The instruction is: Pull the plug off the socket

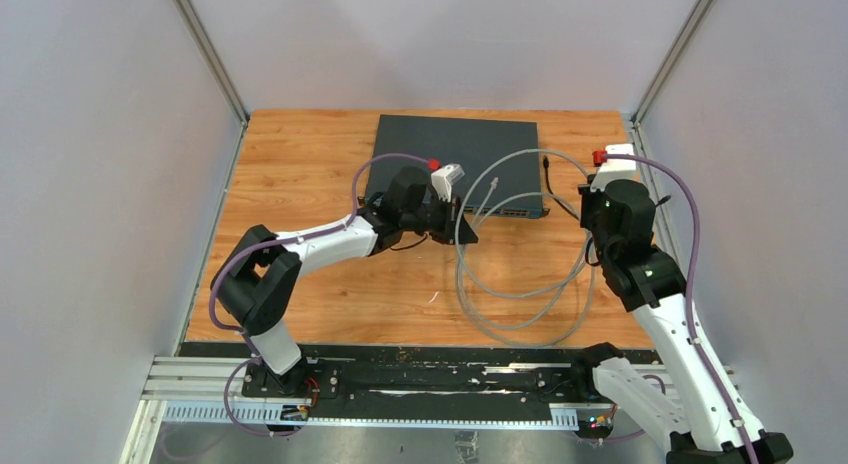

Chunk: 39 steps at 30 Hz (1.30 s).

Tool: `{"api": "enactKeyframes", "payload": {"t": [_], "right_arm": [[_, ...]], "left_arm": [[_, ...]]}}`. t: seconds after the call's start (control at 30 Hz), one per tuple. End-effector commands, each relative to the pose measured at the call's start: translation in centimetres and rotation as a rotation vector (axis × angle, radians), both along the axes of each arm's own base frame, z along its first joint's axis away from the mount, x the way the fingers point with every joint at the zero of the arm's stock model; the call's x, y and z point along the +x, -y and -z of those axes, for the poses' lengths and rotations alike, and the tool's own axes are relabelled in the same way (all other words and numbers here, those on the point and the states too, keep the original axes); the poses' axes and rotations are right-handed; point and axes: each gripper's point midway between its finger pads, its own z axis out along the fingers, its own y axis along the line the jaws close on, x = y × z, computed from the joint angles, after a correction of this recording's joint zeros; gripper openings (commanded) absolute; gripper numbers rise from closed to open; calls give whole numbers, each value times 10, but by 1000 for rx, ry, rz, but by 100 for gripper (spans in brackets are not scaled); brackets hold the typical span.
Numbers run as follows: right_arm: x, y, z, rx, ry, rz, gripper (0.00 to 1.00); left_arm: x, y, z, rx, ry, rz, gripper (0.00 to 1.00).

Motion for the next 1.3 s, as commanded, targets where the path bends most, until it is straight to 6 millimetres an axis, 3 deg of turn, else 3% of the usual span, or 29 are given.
{"api": "enactKeyframes", "payload": {"t": [0.0, 0.13, 0.33, 0.47, 0.63, 0.67, 0.83, 0.97, 1.2, 1.27], "right_arm": [[-4, 19, -16, 95, 57, 104, 0], [1, 41, -43, 127, 109, 226, 0], [29, 77, -57, 258, 101, 347, 0], [52, 103, -55, 354, 93, 399, 0], [90, 122, -36, 434, 56, 407, 0], [96, 126, -31, 441, 47, 406, 0], [124, 145, 6, 506, -25, 438, 0], [144, 151, 46, 565, -114, 435, 0], [172, 157, 119, 625, -255, 436, 0], [179, 160, 138, 636, -289, 438, 0]], "left_arm": [[11, 14, -49, -93, 69, 21, 0], [39, 28, -90, -171, 75, -85, 0], [87, 64, -134, -298, 75, -206, 0], [127, 95, -134, -338, 57, -281, 0], [164, 134, -129, -400, 32, -348, 0], [171, 140, -136, -426, 40, -368, 0], [190, 176, -128, -473, 63, -434, 0], [198, 200, -100, -455, 57, -479, 0], [198, 208, -39, -303, 107, -567, 0], [198, 207, -29, -276, 104, -568, 5]]}}
